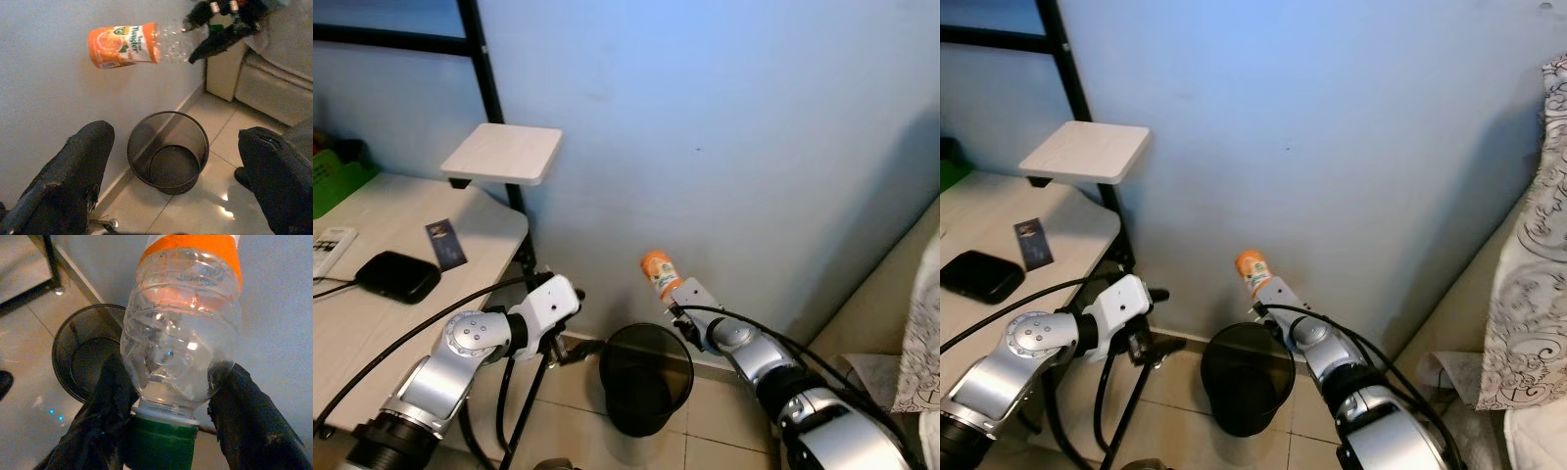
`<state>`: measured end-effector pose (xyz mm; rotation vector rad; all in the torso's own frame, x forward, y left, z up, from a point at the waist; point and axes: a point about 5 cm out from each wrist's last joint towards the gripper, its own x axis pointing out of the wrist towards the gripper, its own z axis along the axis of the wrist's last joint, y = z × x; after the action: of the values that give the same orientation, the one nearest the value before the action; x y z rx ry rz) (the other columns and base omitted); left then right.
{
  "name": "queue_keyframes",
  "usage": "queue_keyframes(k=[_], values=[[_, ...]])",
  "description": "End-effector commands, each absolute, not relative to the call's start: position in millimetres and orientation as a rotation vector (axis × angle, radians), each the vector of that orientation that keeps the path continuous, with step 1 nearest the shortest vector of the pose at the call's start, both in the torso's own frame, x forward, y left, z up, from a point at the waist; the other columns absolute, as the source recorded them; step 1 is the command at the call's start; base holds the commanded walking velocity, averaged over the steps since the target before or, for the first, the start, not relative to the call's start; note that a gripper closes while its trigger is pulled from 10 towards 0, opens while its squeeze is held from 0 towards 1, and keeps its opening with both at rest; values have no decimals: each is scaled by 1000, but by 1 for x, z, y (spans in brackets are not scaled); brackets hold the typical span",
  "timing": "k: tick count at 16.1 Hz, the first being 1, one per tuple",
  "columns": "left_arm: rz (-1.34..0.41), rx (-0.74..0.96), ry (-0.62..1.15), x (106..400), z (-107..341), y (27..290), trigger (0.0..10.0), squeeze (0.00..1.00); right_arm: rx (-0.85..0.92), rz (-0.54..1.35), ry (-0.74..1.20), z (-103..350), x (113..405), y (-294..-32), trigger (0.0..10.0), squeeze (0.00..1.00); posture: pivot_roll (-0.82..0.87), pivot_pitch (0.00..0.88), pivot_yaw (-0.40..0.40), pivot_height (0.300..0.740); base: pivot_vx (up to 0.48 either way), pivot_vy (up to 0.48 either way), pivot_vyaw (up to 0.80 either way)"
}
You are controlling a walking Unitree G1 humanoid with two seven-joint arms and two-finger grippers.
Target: Clean up the room
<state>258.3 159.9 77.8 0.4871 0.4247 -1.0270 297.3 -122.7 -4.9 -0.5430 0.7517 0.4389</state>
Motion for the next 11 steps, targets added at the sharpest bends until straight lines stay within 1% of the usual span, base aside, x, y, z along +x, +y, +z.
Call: queue_keyframes(k=[1, 2, 3, 4, 5, 11], values=[[-1058, 527, 410, 261, 82, 157, 10000, 0, -550, 424, 731, -1, 302, -122, 10000, 0, 126, 0, -25, 740, 0, 0, 0], [-1066, 534, 414, 261, 82, 158, 10000, 0, -543, 408, 719, 2, 306, -121, 10000, 0, 126, 0, -25, 740, 0, 0, 0], [-1069, 535, 414, 262, 82, 158, 10000, 0, -523, 398, 709, 4, 308, -119, 10000, 286, 127, 0, -26, 740, 0, 0, 0], [-1073, 535, 414, 261, 82, 158, 10000, 0, -511, 398, 703, 5, 310, -117, 10000, 1000, 130, 0, -30, 740, 0, 0, 0], [-1075, 534, 415, 261, 82, 158, 10000, 0, -492, 429, 706, 4, 309, -112, 10000, 1000, 135, 0, -35, 740, 0, 0, 0], [-1048, 543, 412, 261, 82, 162, 10000, 0, -499, 498, 735, -4, 300, -103, 10000, 1000, 151, 0, -50, 740, 0, 0, 0]])
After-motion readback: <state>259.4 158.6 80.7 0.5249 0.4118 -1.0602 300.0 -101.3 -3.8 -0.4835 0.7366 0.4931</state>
